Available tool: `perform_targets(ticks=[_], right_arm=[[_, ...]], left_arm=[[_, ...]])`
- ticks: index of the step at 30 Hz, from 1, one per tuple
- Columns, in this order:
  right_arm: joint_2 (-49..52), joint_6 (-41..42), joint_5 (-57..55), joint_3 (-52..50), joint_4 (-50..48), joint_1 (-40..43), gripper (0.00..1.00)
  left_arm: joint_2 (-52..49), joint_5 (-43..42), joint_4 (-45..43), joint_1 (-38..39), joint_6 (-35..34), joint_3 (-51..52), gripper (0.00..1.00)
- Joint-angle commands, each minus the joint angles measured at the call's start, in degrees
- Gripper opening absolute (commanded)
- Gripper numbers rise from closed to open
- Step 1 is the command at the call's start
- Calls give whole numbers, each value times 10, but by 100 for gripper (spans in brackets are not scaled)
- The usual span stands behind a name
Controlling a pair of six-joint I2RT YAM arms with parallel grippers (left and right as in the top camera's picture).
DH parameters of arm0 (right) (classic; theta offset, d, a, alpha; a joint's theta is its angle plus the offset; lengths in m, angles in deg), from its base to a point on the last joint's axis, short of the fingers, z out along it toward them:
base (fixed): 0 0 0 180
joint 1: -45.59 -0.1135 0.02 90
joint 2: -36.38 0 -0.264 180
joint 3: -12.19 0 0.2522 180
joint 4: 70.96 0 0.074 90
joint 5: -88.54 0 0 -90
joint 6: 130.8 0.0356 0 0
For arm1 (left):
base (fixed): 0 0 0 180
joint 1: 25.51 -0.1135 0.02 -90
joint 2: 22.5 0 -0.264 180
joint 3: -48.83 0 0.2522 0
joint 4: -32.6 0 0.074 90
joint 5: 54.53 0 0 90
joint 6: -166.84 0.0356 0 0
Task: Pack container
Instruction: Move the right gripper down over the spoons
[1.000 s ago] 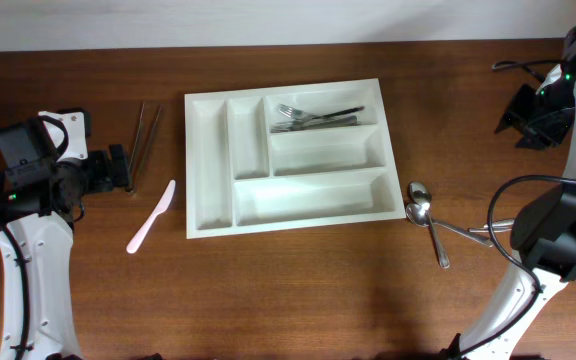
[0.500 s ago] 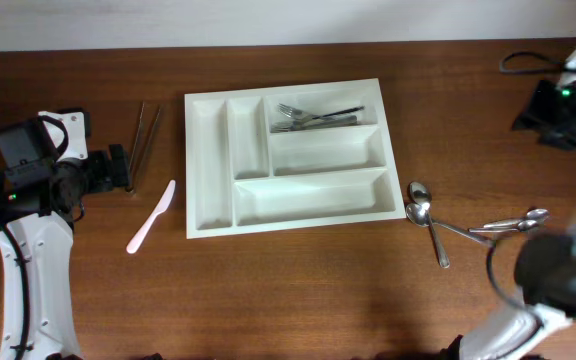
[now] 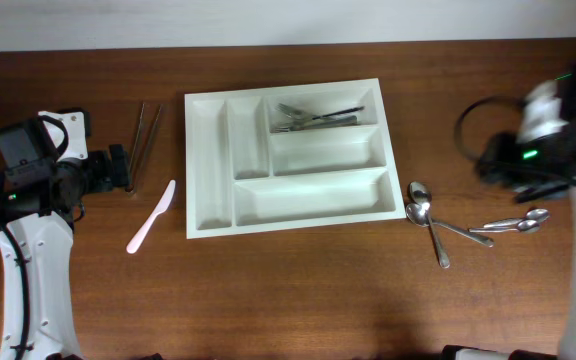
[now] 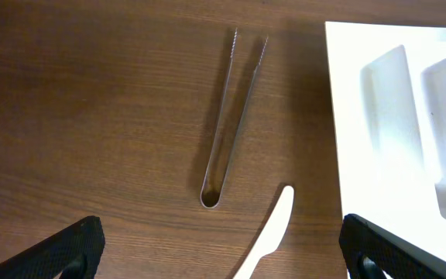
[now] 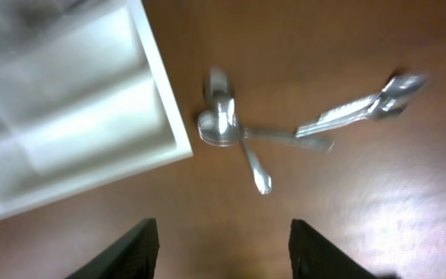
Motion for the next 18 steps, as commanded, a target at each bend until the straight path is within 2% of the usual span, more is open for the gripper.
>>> perform_targets(ticks=[1,6,7,9,13,16,18], right_arm=[[5,-7,-48,-134,-57,-32,57],[7,-23,-49,-267,-183,-26,70],[7,-31,-47,-284,-201,-21,70],[8,-41,-47,-308,-224,-15,69],[22,-85,-44,-335,-255,-13,61],[42,-87,-42,-345,-278,-13,60],[58,-90,-40,-345,-289,-13,55]], left_arm=[[-2,-8,-2,-2,7,-12,99],[-2,-8,-2,-2,7,-12,99],[-2,-8,-2,-2,7,-12,99],[-2,-8,-2,-2,7,-12,99],[-2,-8,-2,-2,7,-12,99],[-2,-8,-2,-2,7,-12,99],[-2,-8,-2,-2,7,-12,99]])
